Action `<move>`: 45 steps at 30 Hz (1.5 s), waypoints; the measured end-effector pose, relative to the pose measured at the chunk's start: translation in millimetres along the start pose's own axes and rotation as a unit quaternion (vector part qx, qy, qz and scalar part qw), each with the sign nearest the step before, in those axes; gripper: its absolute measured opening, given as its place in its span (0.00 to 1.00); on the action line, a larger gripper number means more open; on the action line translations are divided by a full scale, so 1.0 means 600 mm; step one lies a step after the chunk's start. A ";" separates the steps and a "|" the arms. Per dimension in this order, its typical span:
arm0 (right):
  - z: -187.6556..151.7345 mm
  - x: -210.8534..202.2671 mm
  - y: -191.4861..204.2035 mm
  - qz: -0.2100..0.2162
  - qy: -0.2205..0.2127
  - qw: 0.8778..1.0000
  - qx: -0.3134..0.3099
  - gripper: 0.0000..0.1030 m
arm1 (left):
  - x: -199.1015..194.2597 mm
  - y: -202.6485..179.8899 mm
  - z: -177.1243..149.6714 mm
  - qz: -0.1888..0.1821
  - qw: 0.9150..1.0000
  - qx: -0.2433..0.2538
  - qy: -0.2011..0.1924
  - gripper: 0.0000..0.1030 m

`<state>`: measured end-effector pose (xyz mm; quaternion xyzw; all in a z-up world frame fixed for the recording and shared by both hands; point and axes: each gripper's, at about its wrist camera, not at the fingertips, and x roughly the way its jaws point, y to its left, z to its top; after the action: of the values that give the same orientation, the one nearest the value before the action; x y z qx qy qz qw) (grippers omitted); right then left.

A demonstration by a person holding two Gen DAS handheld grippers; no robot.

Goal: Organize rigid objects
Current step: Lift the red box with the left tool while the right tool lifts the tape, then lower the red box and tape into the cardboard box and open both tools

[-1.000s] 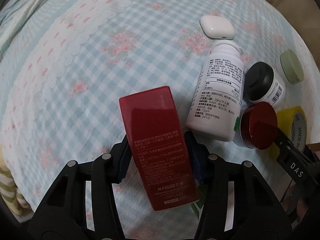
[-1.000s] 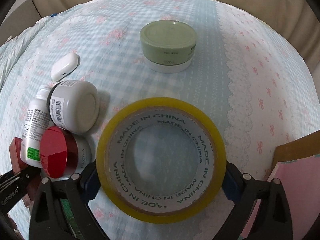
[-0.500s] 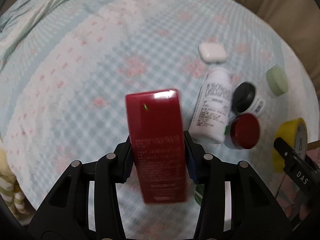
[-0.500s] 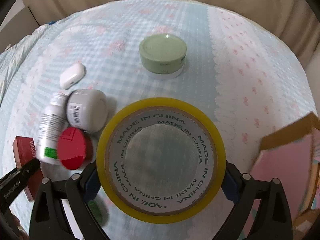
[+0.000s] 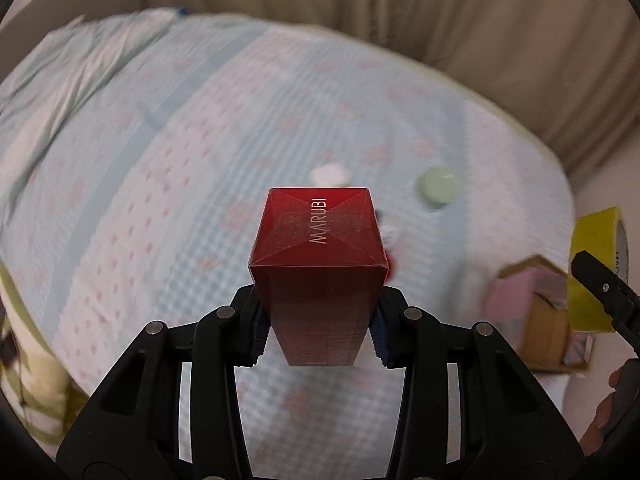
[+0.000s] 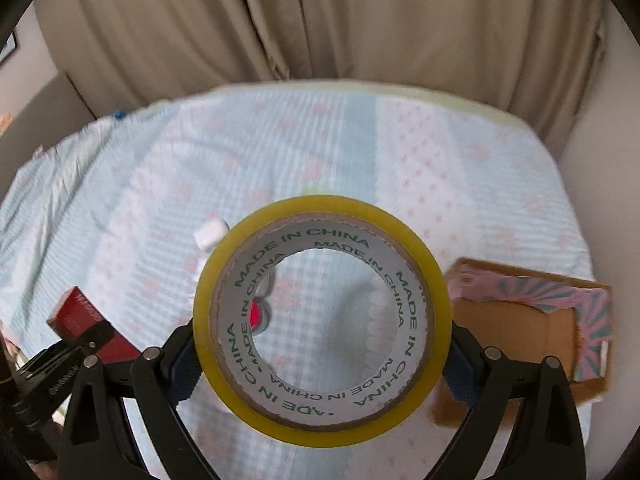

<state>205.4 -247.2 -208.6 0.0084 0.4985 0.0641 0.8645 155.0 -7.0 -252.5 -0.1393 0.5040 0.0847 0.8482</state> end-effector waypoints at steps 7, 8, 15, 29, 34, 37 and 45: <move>0.013 -0.139 -0.071 -0.031 -0.034 0.998 0.043 0.93 | -0.087 -0.139 0.029 -0.067 0.993 0.099 -0.016 0.36; 0.013 -0.151 -0.086 -0.037 -0.037 0.997 0.049 0.93 | -0.091 -0.159 0.029 -0.073 0.991 0.109 -0.016 0.36; -0.006 -0.199 -0.228 -0.067 -0.045 0.992 0.096 0.93 | -0.112 -0.339 0.005 -0.125 0.978 0.167 -0.009 0.36; -0.075 -0.101 -0.497 -0.098 0.017 0.988 0.115 0.93 | 0.035 -0.597 -0.096 -0.140 0.960 0.229 0.081 0.36; -0.109 -0.015 -0.524 -0.079 0.043 0.993 0.076 0.93 | 0.130 -0.619 -0.119 -0.117 0.955 0.243 0.124 0.36; -0.119 0.029 -0.527 -0.069 0.044 0.994 0.072 0.93 | 0.186 -0.634 -0.140 -0.100 0.947 0.266 0.151 0.36; -0.135 0.144 -0.521 -0.020 0.073 0.997 -0.017 0.93 | 0.294 -0.673 -0.182 -0.070 0.918 0.331 0.205 0.36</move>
<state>210.3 -550.9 -348.0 -0.0215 0.5594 0.0558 0.8267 263.2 -424.2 -396.2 0.1006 0.6549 -0.1766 0.7279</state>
